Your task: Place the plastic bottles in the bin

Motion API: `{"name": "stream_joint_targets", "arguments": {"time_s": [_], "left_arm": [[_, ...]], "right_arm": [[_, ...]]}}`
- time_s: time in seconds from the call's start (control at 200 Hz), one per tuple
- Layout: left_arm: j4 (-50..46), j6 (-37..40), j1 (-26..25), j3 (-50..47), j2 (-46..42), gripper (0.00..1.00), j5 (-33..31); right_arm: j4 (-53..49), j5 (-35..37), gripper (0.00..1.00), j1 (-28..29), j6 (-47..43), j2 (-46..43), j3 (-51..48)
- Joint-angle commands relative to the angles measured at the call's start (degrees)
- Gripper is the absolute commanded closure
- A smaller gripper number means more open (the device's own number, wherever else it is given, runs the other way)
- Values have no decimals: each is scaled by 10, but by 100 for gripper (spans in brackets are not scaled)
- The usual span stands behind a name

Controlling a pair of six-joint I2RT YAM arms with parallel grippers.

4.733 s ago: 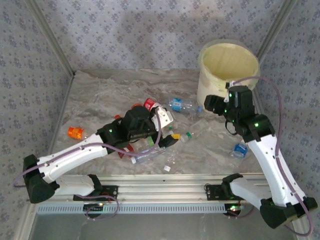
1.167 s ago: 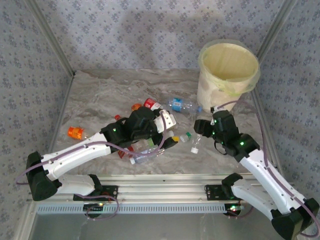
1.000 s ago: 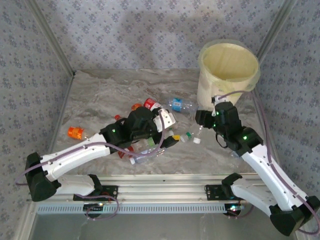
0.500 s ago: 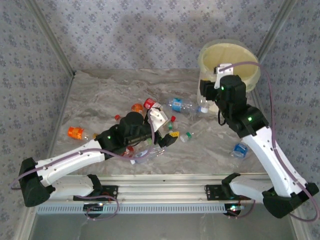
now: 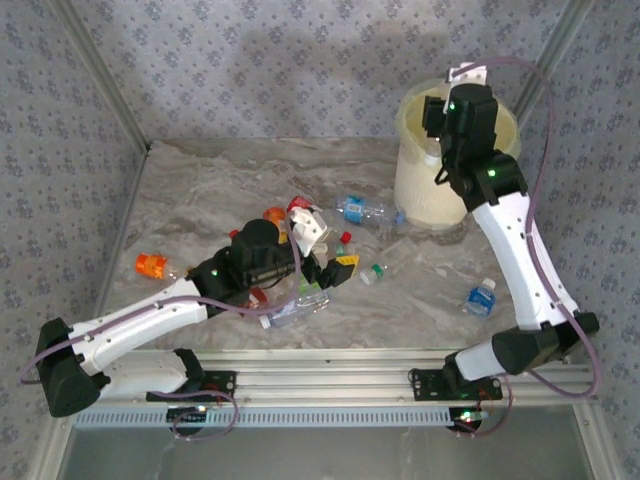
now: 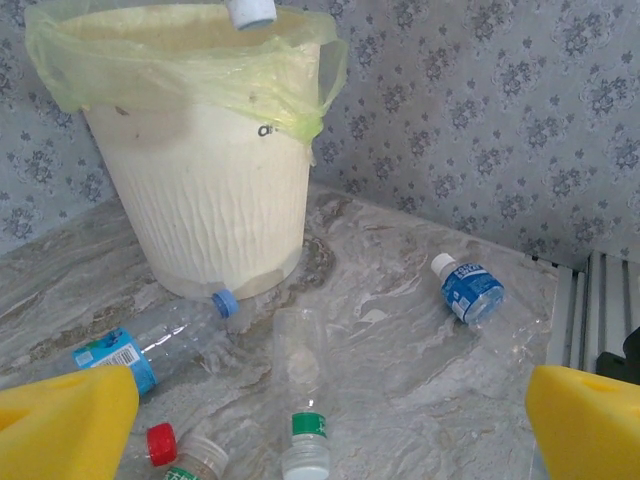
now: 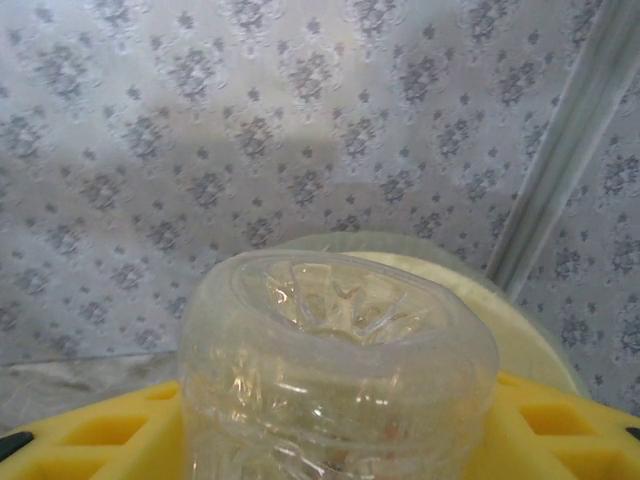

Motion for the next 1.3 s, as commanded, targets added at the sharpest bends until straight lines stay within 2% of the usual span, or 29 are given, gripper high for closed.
{"name": "stream_joint_targets", "arguments": {"time_s": [0.0, 0.365, 0.7, 1.294], "left_arm": [[18, -11, 9, 6, -4, 0, 22], [-3, -4, 18, 20, 3, 0, 37], [-18, 3, 18, 29, 11, 0, 47], [-42, 12, 17, 44, 22, 0, 63]], "right_arm": [[10, -7, 40, -30, -5, 21, 49], [-6, 5, 40, -110, 22, 110, 135], [-25, 30, 40, -151, 17, 175, 163], [-79, -54, 38, -190, 28, 237, 131]]}}
